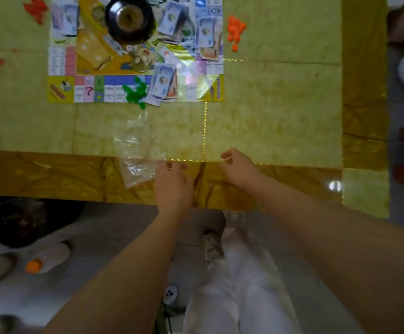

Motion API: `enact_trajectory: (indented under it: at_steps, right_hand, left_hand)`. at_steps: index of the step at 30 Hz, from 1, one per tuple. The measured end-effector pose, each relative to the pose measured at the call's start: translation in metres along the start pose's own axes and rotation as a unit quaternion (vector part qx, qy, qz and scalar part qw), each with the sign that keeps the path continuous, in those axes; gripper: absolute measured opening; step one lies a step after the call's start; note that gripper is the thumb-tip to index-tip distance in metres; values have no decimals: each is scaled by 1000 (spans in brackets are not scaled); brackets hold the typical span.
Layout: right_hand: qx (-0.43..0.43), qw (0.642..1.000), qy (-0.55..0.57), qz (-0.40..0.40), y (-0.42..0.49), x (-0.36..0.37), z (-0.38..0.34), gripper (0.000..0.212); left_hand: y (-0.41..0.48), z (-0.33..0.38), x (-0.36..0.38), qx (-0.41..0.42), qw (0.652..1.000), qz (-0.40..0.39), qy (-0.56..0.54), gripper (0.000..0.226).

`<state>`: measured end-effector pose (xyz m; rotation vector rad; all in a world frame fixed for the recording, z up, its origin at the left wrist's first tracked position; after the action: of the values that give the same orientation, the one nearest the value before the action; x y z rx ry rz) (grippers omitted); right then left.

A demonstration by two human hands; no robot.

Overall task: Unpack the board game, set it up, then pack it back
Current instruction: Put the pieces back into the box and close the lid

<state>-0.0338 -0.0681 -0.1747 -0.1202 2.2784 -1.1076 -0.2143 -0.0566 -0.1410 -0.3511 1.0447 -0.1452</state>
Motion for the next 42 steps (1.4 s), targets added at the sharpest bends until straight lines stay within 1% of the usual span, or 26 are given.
enact_trajectory:
  at_steps: [1, 2, 3, 4, 6, 8, 10, 11, 13, 15, 17, 18, 20, 21, 23, 25, 26, 28, 29, 30, 32, 35, 38, 40, 42]
  right_hand:
    - [-8, 1000, 9, -16, 8, 11, -19, 33]
    - [-13, 1000, 7, -27, 14, 19, -34, 32]
    - [-17, 999, -3, -39, 21, 28, -47, 32]
    - [-24, 998, -19, -55, 31, 38, -64, 32]
    - [-36, 995, -50, -82, 44, 52, -91, 31]
    - [-43, 993, -61, -91, 55, 59, -114, 31]
    - [-41, 992, -59, -102, 65, 64, -133, 34]
    - [-39, 990, -68, -117, 70, 68, -143, 39]
    - [-38, 982, -94, -158, 76, 78, -160, 50]
    - [-42, 976, -110, -183, 81, 83, -173, 57]
    - [-30, 976, -107, -188, 88, 85, -181, 54]
    - [-21, 977, -89, -193, 89, 85, -183, 47]
    - [-3, 975, -51, -216, 91, 87, -193, 33]
    - [3, 971, -31, -237, 89, 88, -198, 33]
    - [13, 961, 18, -276, 87, 92, -209, 37]
    - [18, 960, 46, -275, 86, 91, -223, 50]
    - [7, 962, 52, -268, 88, 89, -231, 46]
    - [-31, 967, 68, -245, 93, 87, -250, 16]
    - [-39, 969, 84, -228, 97, 88, -261, 6]
    - [-41, 972, 101, -210, 99, 91, -272, 5]
    - [-35, 973, 124, -190, 103, 101, -295, 3]
    - [-10, 970, 151, -190, 103, 125, -325, 18]
    - [1, 973, 170, -159, 104, 148, -354, 22]
    - [3, 976, 183, -115, 109, 162, -374, 23]
    - [-5, 977, 194, -84, 116, 175, -395, 20]
  left_hand:
    - [8, -9, -25, -18, 997, 75, 10, 29]
    - [14, -19, -40, -42, 991, 128, 14, 32]
    - [21, -29, -52, -77, 984, 157, 15, 36]
    - [31, -45, -60, -121, 979, 164, 12, 42]
    - [48, -72, -65, -196, 972, 131, 1, 54]
    - [58, -96, -62, -272, 959, 73, -13, 63]
    - [64, -113, -57, -338, 939, 14, -57, 65]
    - [68, -118, -55, -356, 930, -3, -91, 61]
    - [75, -122, -52, -365, 915, -18, -169, 42]
    - [86, -121, -52, -359, 906, -25, -224, 30]
    - [100, -119, -58, -342, 899, -14, -273, 11]
    - [106, -114, -65, -326, 896, -6, -300, 6]
    - [121, -112, -80, -301, 876, 17, -376, 8]
    - [128, -110, -86, -295, 862, 20, -412, 7]
    - [139, -107, -99, -277, 847, 15, -454, 5]
    - [152, -110, -112, -264, 838, 17, -478, 5]
    - [158, -111, -118, -259, 830, 20, -493, 4]
    - [170, -115, -131, -262, 810, 29, -524, 3]
    - [178, -122, -138, -270, 803, 29, -530, 3]
    - [184, -130, -145, -276, 802, 23, -530, 6]
    - [199, -150, -160, -274, 831, 8, -484, 9]
    - [218, -180, -181, -251, 876, -22, -410, 7]
    - [234, -211, -203, -215, 918, -51, -329, 18]
    - [247, -239, -226, -195, 953, -40, -228, 16]
    - [264, -265, -253, -164, 980, -6, -113, 20]
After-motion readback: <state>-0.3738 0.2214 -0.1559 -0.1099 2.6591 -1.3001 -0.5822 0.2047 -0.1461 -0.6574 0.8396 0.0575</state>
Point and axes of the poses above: each hand's wrist, its own y-axis towards the middle knuckle, its own x-axis out of the palm, z = x × y, the point moved 8 cm from there along y, towards the middle knuckle, and after that the axes turned 2 degrees about -y, right-handed, at the moved point
